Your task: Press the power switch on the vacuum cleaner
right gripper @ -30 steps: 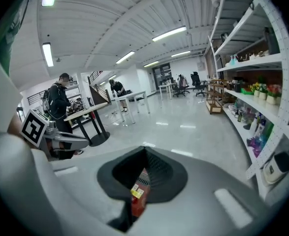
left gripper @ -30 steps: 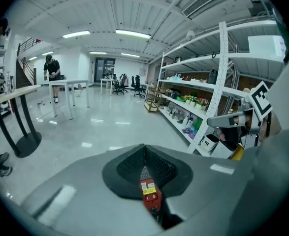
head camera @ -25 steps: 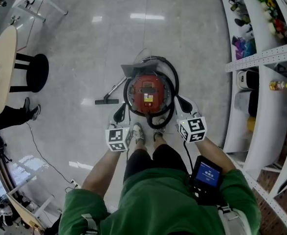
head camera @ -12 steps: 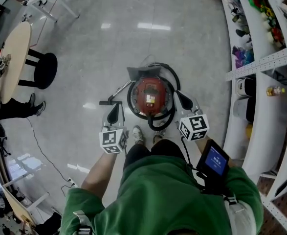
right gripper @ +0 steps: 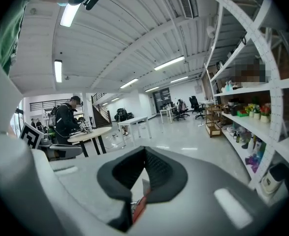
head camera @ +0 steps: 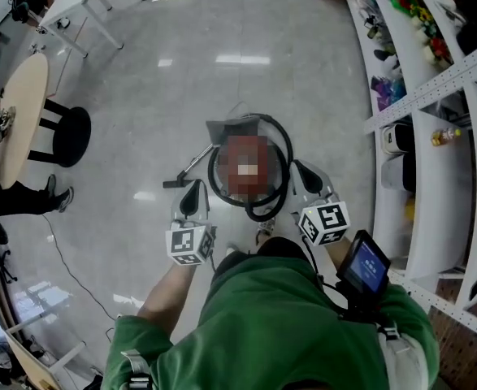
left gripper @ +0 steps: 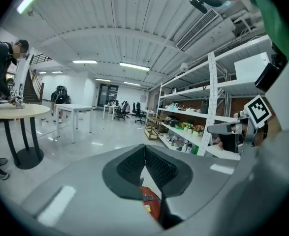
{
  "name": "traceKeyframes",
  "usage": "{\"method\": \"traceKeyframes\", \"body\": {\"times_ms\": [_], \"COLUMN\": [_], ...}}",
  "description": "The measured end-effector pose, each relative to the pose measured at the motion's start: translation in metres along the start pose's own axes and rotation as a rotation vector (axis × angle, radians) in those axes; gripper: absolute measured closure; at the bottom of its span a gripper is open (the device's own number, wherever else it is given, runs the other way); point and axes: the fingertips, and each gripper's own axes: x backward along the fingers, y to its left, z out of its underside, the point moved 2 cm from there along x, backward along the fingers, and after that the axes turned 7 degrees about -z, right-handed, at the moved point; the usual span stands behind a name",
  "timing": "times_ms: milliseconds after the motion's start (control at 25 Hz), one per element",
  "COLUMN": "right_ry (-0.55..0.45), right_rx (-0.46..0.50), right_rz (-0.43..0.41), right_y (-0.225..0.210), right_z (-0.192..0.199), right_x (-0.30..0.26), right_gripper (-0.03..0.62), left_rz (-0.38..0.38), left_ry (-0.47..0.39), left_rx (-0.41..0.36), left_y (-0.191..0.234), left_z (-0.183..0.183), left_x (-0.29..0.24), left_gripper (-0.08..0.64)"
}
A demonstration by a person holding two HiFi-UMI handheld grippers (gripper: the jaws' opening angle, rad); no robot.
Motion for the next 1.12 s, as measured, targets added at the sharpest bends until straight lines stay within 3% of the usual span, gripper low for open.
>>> {"method": "traceKeyframes", "body": {"times_ms": [240,720,1120], "right_ry": [-0.048,-0.091,-0.121], "right_rx": [-0.007,-0.003,0.007], "right_rz": [0.083,0.154,0.167], "right_y": [0.048,0.151,0.173], "right_z": [0.001,0.025,0.028], "right_x": [0.041,0.114,0.171], "right_gripper": [0.592,0.592,0.592], "left_rz": [0.065,0.136,0.166], "left_ry": [-0.048,-0.124,-0.160], "left_rx": [0.017,0.035,0.004], "left_y": [0.013,0.032,0.005], "left_z": [-0.006,-0.001,-0.003], "left_x": [0.041,0.143,0.194], "left_gripper": [0.549,0.549,0.549]}}
